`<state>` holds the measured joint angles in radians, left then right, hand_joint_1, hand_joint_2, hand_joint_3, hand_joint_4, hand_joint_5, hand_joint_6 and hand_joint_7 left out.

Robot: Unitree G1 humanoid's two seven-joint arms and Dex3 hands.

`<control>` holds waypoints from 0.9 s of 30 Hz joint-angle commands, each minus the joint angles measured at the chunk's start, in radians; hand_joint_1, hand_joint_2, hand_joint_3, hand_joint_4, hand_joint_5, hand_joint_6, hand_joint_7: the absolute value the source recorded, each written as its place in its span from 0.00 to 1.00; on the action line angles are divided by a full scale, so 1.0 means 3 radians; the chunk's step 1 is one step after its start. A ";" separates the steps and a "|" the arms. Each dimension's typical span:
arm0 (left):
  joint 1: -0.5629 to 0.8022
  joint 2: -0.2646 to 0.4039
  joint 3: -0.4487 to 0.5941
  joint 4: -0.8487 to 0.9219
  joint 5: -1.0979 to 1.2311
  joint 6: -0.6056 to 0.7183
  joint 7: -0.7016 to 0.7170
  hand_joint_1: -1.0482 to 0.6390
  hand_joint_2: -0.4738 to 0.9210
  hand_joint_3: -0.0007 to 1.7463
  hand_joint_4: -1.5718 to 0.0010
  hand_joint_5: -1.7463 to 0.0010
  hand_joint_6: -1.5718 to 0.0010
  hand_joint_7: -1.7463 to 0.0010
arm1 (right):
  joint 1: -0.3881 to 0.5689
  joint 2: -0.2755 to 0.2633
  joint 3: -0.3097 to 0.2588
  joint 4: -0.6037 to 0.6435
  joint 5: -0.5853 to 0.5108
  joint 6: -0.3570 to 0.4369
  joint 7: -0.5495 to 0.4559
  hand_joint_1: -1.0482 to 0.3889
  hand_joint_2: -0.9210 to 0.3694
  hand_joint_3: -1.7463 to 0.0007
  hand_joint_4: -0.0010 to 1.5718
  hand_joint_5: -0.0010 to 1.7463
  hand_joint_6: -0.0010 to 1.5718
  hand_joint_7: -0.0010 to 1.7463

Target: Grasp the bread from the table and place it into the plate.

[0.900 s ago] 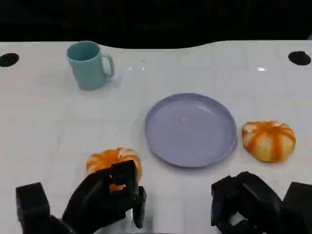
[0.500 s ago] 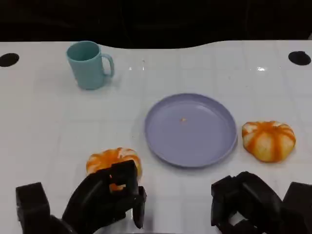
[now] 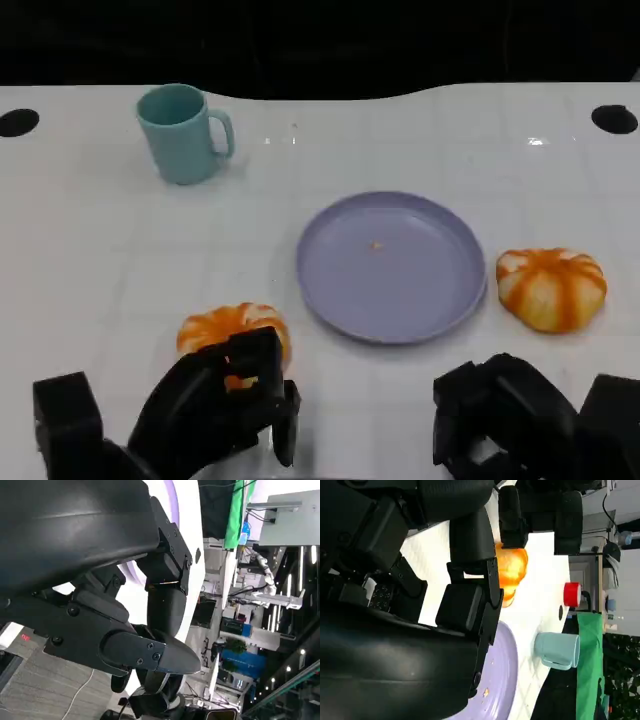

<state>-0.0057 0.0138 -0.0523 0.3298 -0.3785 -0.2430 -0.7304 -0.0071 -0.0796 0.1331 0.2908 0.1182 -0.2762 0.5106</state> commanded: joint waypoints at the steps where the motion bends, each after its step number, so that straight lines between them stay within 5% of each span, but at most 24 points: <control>1: 0.0014 0.0032 0.0022 -0.0037 0.0028 -0.0013 -0.0002 0.15 1.00 0.10 0.40 0.00 0.51 0.02 | -0.0018 -0.0010 -0.0018 -0.0015 0.0025 0.0006 -0.0007 0.00 0.61 0.31 0.99 0.70 1.00 0.54; 12: 0.0056 0.0079 0.0052 -0.0293 0.0129 0.0074 0.0208 0.17 1.00 0.09 0.50 0.00 0.55 0.17 | -0.0011 -0.0012 -0.0008 -0.0018 0.0006 -0.0024 -0.0004 0.00 0.59 0.32 0.99 0.70 1.00 0.54; 17: 0.0019 0.0113 0.0082 -0.0326 0.0268 -0.0253 0.0239 0.20 1.00 0.09 0.57 0.01 0.59 0.26 | 0.0000 -0.0021 0.0000 -0.0048 -0.0010 0.0004 -0.0016 0.00 0.58 0.33 0.99 0.70 1.00 0.54; 27: -0.0004 0.0372 0.0056 -0.0585 0.0797 -0.0705 0.0482 0.18 1.00 0.14 0.61 0.22 0.64 0.53 | -0.0001 -0.0021 0.0019 -0.0048 -0.0042 -0.0020 -0.0044 0.00 0.58 0.32 0.98 0.71 1.00 0.55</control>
<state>-0.0086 0.0956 -0.0417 0.1872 -0.1729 -0.4242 -0.6164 -0.0073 -0.0777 0.1420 0.2771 0.1082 -0.2697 0.5014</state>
